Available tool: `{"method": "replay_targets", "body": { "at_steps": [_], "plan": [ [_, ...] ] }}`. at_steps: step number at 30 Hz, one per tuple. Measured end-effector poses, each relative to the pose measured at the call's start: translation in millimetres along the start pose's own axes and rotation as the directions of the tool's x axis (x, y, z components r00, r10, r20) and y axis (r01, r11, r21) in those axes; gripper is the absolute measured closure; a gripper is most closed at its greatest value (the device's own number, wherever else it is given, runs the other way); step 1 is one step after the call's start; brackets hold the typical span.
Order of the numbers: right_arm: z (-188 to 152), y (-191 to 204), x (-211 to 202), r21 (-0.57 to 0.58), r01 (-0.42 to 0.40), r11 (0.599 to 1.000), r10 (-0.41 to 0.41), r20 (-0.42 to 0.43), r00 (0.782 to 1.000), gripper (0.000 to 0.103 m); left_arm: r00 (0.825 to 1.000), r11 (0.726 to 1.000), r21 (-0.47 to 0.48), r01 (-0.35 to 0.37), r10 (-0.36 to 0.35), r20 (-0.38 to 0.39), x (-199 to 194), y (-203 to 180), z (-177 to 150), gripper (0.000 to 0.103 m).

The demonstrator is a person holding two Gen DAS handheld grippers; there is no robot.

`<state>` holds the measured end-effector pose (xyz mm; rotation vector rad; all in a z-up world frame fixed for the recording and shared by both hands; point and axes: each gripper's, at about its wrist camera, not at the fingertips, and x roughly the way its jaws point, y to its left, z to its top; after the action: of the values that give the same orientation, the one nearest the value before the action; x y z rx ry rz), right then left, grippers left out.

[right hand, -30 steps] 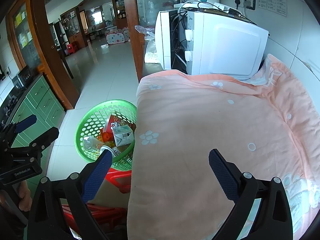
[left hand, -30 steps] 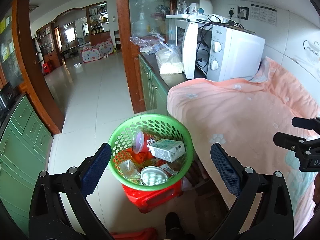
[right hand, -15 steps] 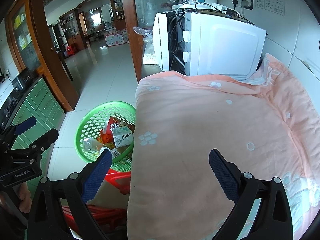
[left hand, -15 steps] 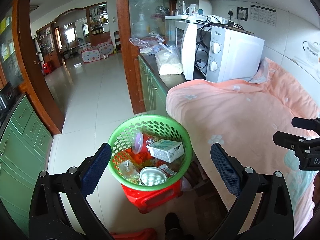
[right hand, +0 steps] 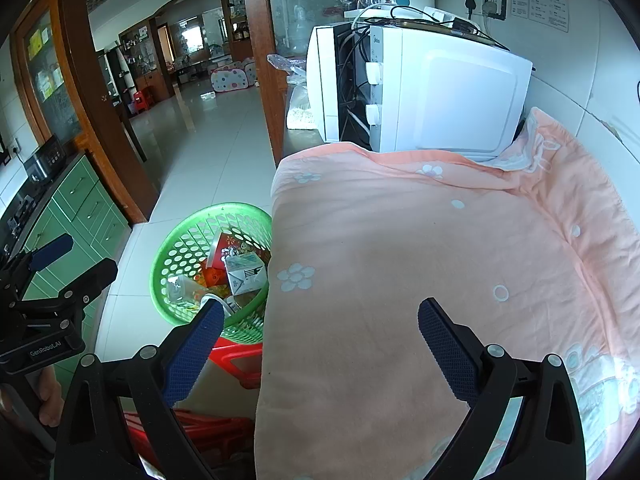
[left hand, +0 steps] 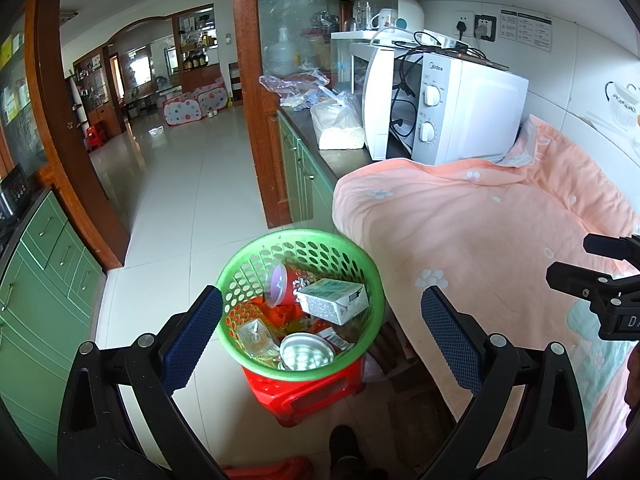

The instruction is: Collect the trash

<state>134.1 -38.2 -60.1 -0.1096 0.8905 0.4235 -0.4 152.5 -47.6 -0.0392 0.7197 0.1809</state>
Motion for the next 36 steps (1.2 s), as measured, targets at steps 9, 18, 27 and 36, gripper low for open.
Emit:
{"method": "replay_targets", "body": {
  "at_steps": [9, 18, 27, 36],
  "plan": [
    [0.2, 0.1, -1.5, -0.003, -0.002, 1.000, 0.002, -0.003, 1.000, 0.009, 1.000, 1.000, 0.000, -0.007, 0.007, 0.003, -1.6, 0.3, -1.8, 0.005],
    [-0.8, 0.8, -2.5, -0.002, -0.003, 1.000, 0.003, 0.001, 1.000, 0.009, 1.000, 1.000, 0.001, -0.009, 0.009, 0.008, -2.4, 1.9, -2.8, 0.005],
    [-1.9, 2.7, -2.1, -0.007, -0.003, 1.000, 0.003, -0.003, 1.000, 0.009, 1.000, 1.000, -0.007, -0.014, 0.014, 0.003, -2.4, 3.1, -1.1, 0.005],
    [-2.5, 3.4, -2.4, -0.008, -0.002, 1.000, 0.002, -0.001, 1.000, 0.009, 1.000, 1.000, -0.005, -0.013, 0.013, 0.001, -1.9, 2.4, -0.3, 0.005]
  ]
}}
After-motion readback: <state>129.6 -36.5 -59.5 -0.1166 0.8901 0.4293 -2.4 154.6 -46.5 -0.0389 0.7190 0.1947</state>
